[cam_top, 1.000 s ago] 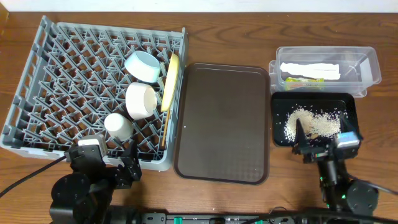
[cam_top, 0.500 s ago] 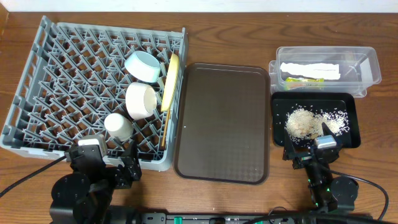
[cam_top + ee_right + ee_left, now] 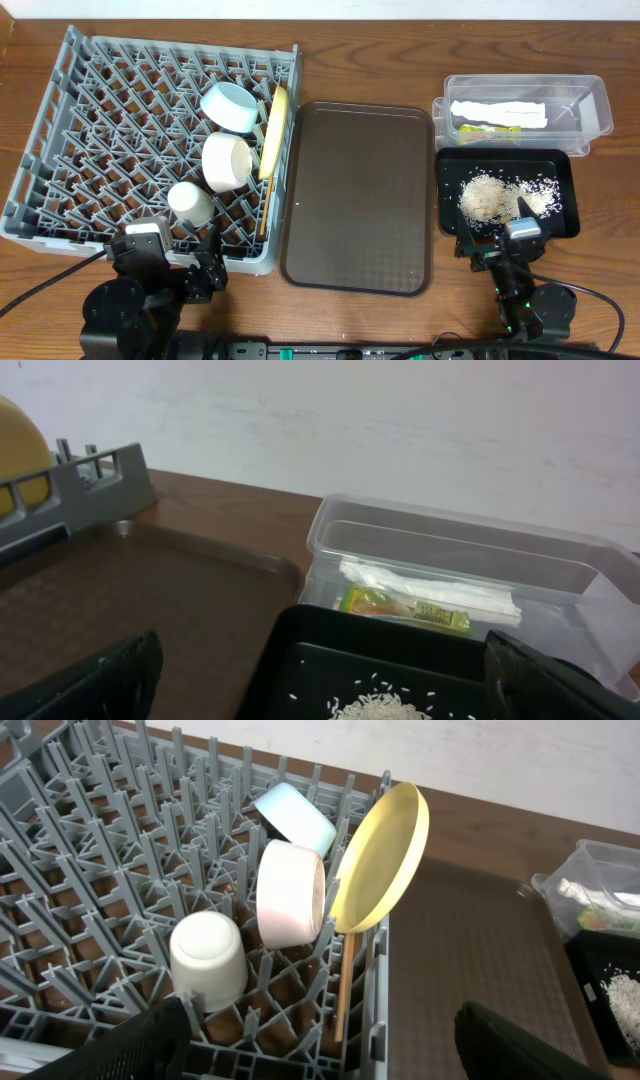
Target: Sort waste into correct bins and load items into the dishwasher
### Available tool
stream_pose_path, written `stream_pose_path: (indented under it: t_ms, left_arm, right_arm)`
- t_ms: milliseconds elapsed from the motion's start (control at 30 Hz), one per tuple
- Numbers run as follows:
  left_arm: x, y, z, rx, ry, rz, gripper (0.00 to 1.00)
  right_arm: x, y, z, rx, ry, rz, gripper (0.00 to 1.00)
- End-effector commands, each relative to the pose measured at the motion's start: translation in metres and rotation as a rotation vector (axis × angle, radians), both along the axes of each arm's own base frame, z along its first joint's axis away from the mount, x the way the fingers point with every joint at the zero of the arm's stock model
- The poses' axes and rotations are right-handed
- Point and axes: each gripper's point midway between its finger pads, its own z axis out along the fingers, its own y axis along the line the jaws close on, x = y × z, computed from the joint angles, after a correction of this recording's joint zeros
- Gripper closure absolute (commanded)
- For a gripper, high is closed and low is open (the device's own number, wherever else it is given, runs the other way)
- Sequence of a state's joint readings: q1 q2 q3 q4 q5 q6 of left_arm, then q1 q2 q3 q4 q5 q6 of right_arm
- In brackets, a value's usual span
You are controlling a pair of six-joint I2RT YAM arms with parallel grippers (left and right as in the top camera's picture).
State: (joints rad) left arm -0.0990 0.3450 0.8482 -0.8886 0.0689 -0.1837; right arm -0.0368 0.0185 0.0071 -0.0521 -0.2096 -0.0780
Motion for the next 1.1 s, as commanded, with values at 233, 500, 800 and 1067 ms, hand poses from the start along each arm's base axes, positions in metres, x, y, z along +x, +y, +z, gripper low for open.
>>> stream_pose_path:
  t_ms: [233, 500, 800, 1067]
  left_arm:
    - [0.0, 0.003, 0.001, 0.015, -0.005, 0.012, 0.13]
    - [-0.003, 0.01, -0.041, 0.057, 0.009, 0.029, 0.13]
    - [0.034, 0.013, -0.097, 0.036, -0.156, 0.059, 0.12]
    - [0.069, 0.017, -0.1, 0.039, -0.391, 0.091, 0.12]
  right_arm:
    - [-0.001, 0.004, -0.001, -0.012, -0.002, 0.017, 0.01]
    - [-0.001, 0.004, -0.001, -0.012, -0.002, 0.017, 0.01]
    - [-0.001, 0.004, -0.001, -0.012, -0.002, 0.017, 0.01]
    - [-0.001, 0.004, -0.001, -0.012, -0.002, 0.017, 0.01]
